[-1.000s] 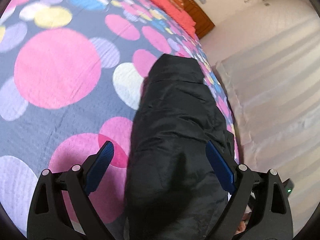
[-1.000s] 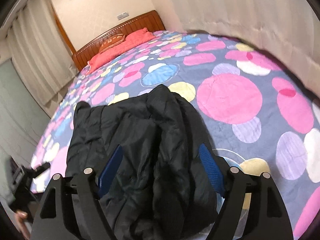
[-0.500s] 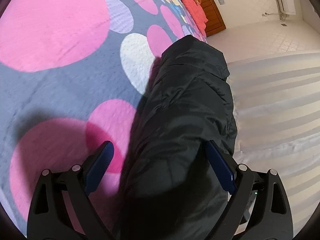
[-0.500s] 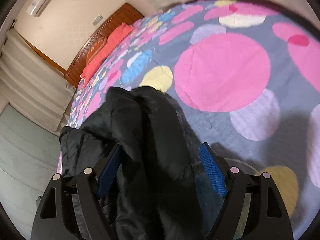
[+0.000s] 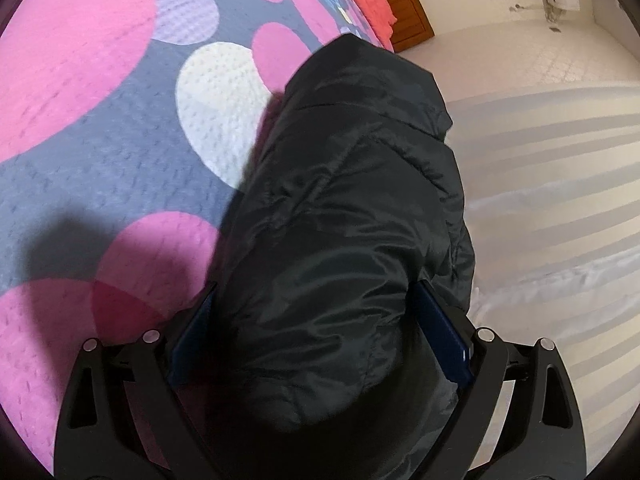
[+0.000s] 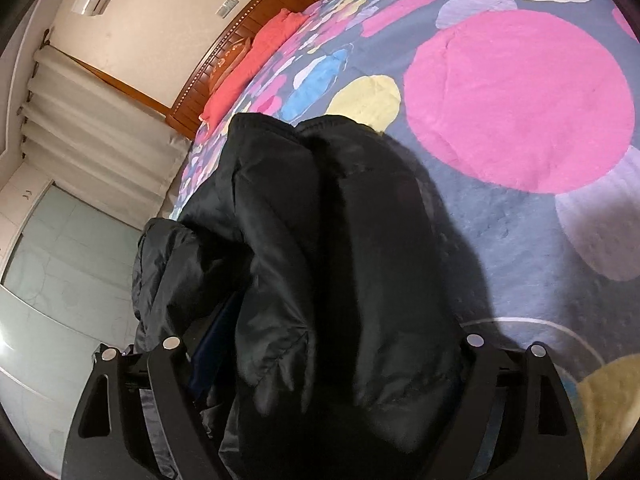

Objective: Fold large clothes
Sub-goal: 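Roll both tools and fold the jacket bundle over onto itself, then lay the folded jacket bundle down on the bed with both tools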

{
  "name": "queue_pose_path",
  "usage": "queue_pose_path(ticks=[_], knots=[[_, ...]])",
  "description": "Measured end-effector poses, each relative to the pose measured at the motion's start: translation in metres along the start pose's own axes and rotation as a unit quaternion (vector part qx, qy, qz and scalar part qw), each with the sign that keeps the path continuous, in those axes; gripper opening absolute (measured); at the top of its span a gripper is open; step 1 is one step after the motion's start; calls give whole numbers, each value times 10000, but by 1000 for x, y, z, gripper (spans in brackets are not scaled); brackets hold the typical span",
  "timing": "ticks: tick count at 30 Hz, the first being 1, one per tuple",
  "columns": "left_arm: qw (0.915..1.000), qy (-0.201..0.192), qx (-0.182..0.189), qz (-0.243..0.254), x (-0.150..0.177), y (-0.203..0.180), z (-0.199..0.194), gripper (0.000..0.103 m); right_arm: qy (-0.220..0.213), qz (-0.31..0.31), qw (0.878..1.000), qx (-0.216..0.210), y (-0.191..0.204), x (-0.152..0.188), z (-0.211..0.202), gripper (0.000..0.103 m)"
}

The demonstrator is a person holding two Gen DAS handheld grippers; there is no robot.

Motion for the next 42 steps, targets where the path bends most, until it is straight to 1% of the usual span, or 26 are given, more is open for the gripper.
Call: queue_pose_path(ticks=[1,2,3,4,8,11,12,14,20,26,28,31,33,35,37,40,41,42], knots=[[10000,17,-15,43,-1,-2,2,92,9,-26,10000,13,1,-1,2,78],[10000,28,-27,83,-1,-3,3,89,33,-71,10000,41,2,1,4,71],[9999,39,-42,114,-1,-4,3,87,94,-71,9999,18,2,1,6,59],[9999,46,-63,140,0,-6,3,84,201,19,9998,-76,2,4,9,57],[9995,117,-111,263,-1,-13,3,72,199,123,9995,-232,4,10,6,43],[9992,170,-139,347,-4,-18,0,65,138,136,9994,-283,9,15,2,36],[9988,195,-182,420,-7,-21,-3,65,121,131,9994,-301,12,16,0,34],[9983,186,-229,503,-9,-24,-10,62,116,112,9993,-345,20,17,0,32],[9967,-19,-387,718,-32,-22,-41,60,225,48,9975,-667,54,29,16,31],[9939,-349,-681,789,-69,1,-82,60,469,-49,9946,-919,102,41,63,30],[9930,-419,-769,789,-81,11,-91,60,570,-73,9934,-993,119,46,84,30],[9916,-501,-895,789,-100,29,-102,60,667,-72,9920,-1073,136,51,107,30],[9912,-505,-977,743,-109,39,-103,60,751,-73,9915,-1056,141,54,123,30],[9907,-448,-1096,665,-114,55,-101,60,840,-67,9923,-912,142,59,141,30],[9917,-401,-1084,557,-116,70,-100,60,825,-66,9934,-792,141,58,151,30],[9916,-402,-1087,571,-117,80,-100,62,838,-65,9940,-706,139,55,155,31],[9914,-409,-1100,578,-118,81,-99,63,842,-98,9941,-679,139,55,154,32],[9913,-411,-1102,584,-114,84,-100,64,837,-130,9943,-649,139,56,152,36]])
Point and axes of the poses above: each gripper's, at about its wrist camera, not at the fingertips, and z roughly the way its jaws point, y to its left, x to its underside, the point moved 5 cm from there along z, roughly the way its jaws point, and after that the axes turned 14 degrees about z, right-handed, at the moved point
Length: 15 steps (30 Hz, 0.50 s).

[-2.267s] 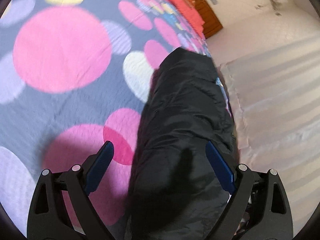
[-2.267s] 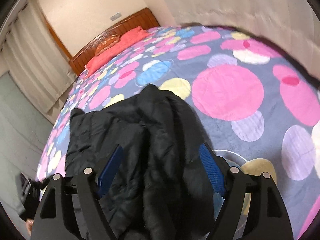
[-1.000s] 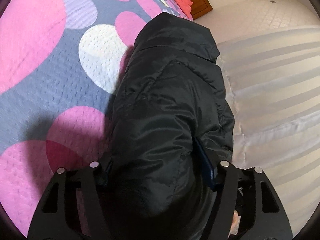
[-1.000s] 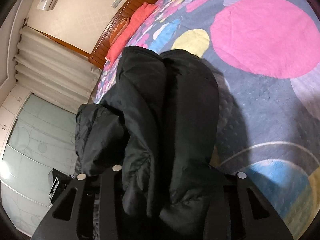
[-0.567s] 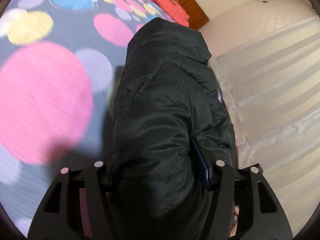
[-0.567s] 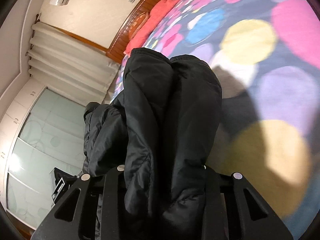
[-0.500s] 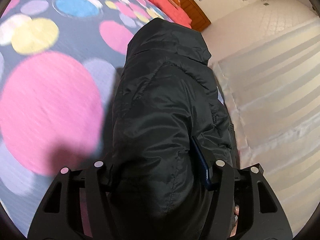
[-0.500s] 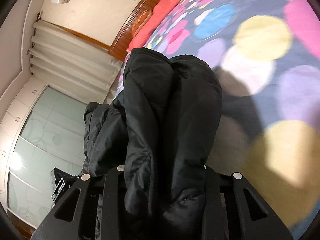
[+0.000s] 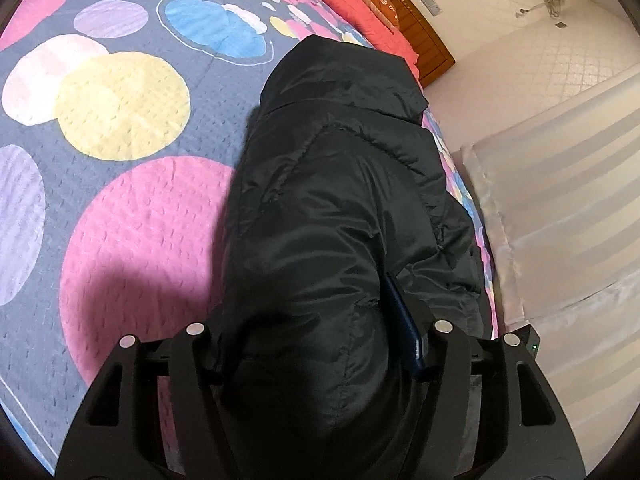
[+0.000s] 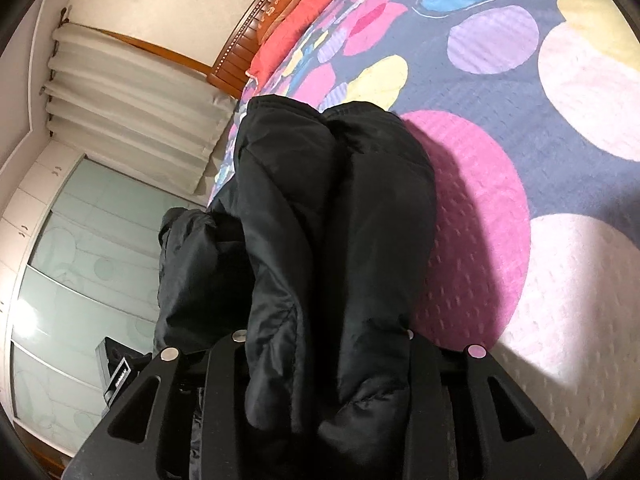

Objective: Fold large clothes
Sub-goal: 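Lay the folded jacket bundle down on the bed with both tools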

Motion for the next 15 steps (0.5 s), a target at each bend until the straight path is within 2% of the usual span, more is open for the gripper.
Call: queue_pose_path(ticks=[2,8,15], knots=[[10000,-3,8,-2,1,-3,-1,67,-35,-37,9999,104,4,-2,3,41],[9997,-146,-23,194,4,-5,-14,80,-106,-52,9997,237,2,-4,-6,66],[9991,-290,231,198,33,-1,-45,88,45,-129,9998,132,-15,20,-48,75]])
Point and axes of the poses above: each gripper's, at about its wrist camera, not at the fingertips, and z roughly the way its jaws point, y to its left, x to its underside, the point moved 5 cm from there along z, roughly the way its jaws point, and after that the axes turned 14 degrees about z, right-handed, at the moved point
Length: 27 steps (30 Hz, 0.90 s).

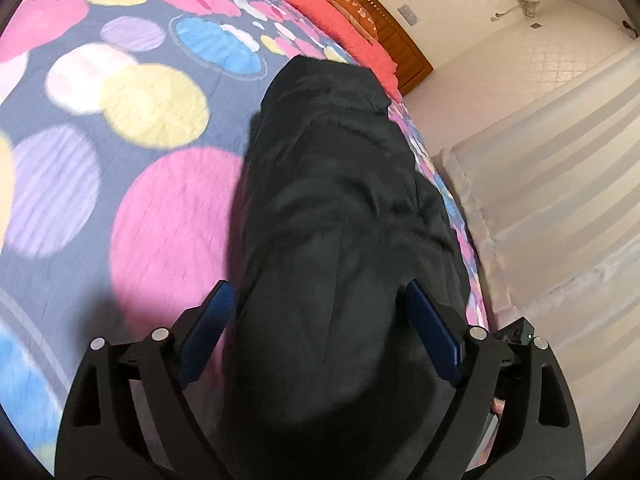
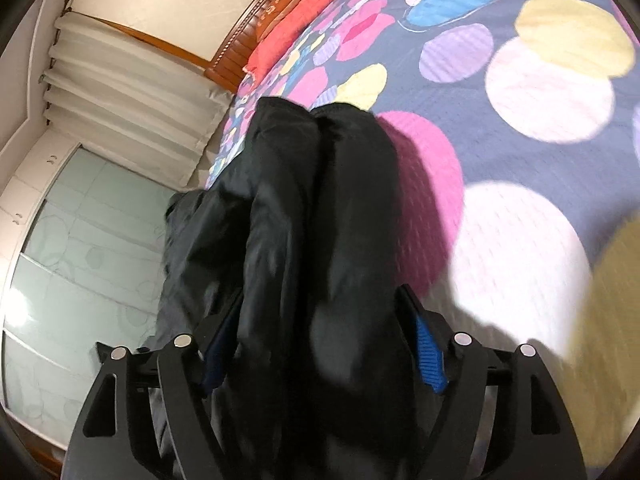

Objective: Fold large clothes
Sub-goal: 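Lay the folded jacket bundle down on the bed with both tools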

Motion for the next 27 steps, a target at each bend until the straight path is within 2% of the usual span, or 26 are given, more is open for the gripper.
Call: queue_pose_path(ticks=[7,9,10,11,12,14,19,23,27], knots=[[9998,47,197,-44,36,-9,-4,92,171,-145,9997,69,-16,34,-14,80],[10000,41,83,8,36,-12,-2,91,163,-156,9997,66,-15,35,-11,80],[10000,57,-5,37,36,-15,-2,85,254,-152,9996,42,-13,36,-9,76],[9999,71,-128,84,35,-18,-3,80,295,-174,9993,131,-11,38,-9,60],[9997,77,-205,126,36,-21,-5,78,258,-233,9991,261,-10,41,-11,49],[9992,72,-348,205,38,-26,-9,71,229,-223,9991,261,-13,42,-17,38],[9976,74,-631,272,42,-26,-1,69,180,120,9997,92,-30,41,-16,34],[9969,81,-721,289,39,-27,4,67,203,294,9994,-14,-36,33,-11,33],[9966,53,-760,319,41,-29,4,67,192,250,9995,-24,-46,40,-19,33]])
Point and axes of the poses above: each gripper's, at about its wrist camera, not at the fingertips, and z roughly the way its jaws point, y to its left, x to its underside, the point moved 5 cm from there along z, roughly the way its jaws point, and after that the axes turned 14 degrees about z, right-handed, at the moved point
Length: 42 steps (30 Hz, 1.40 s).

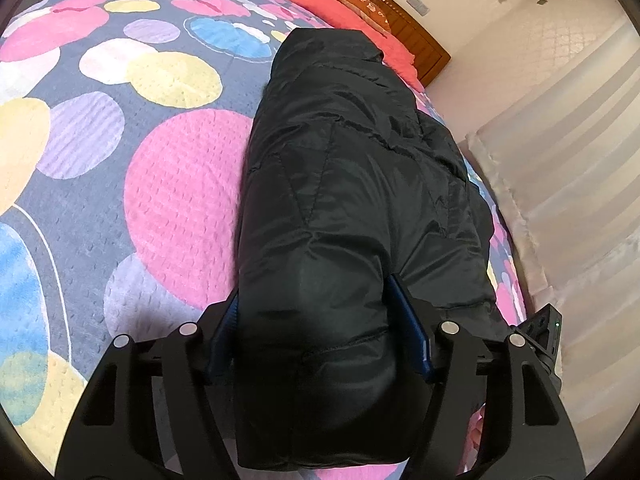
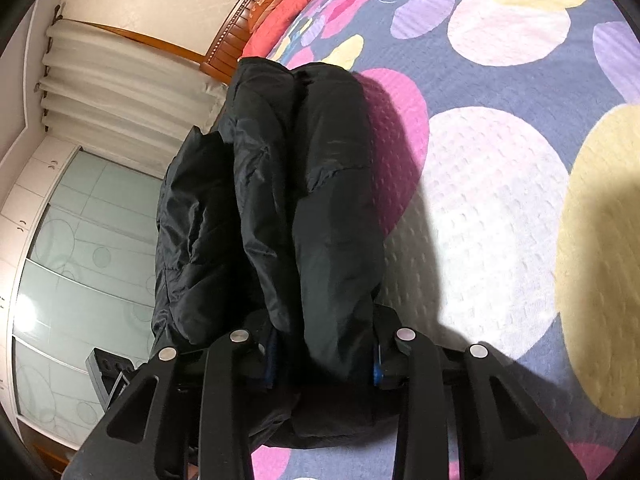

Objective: Fold large clothes
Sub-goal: 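Lay the folded jacket bundle down on the bed with both tools, then open both tools and pull them back from the jacket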

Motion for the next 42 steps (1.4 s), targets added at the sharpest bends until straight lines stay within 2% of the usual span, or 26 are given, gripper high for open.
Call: queue_pose_path(ticks=[8,14,20,21,26,28,31,35,38,42], knots=[[10000,-16,32,-16,2,0,0,69,-14,58,9999,-104,-4,-1,-1,35],[10000,-44,-1,-44,3,3,-7,80,-107,194,9997,-136,-2,2,-6,49],[9984,-161,-472,249,6,-7,-28,84,-253,359,9990,-79,-9,8,-29,60],[9979,-173,-549,297,7,-9,-32,85,-323,376,9988,32,-11,10,-35,64],[9886,-342,-1253,766,15,-24,-59,88,-618,151,9970,447,-8,25,-60,65],[9833,-402,-1495,962,19,-30,-69,91,-774,-58,9942,750,-5,33,-71,65],[9745,-514,-1810,1223,25,-41,-86,92,-990,-427,9879,1111,2,47,-83,65],[9694,-641,-1978,1306,33,-56,-104,93,-1273,-922,9745,1599,15,64,-97,70],[9641,-725,-2111,1441,36,-66,-115,93,-1559,-1436,9578,1940,33,80,-109,72],[9559,-802,-2317,1620,38,-77,-127,94,-1870,-1930,9391,2143,59,96,-120,76]])
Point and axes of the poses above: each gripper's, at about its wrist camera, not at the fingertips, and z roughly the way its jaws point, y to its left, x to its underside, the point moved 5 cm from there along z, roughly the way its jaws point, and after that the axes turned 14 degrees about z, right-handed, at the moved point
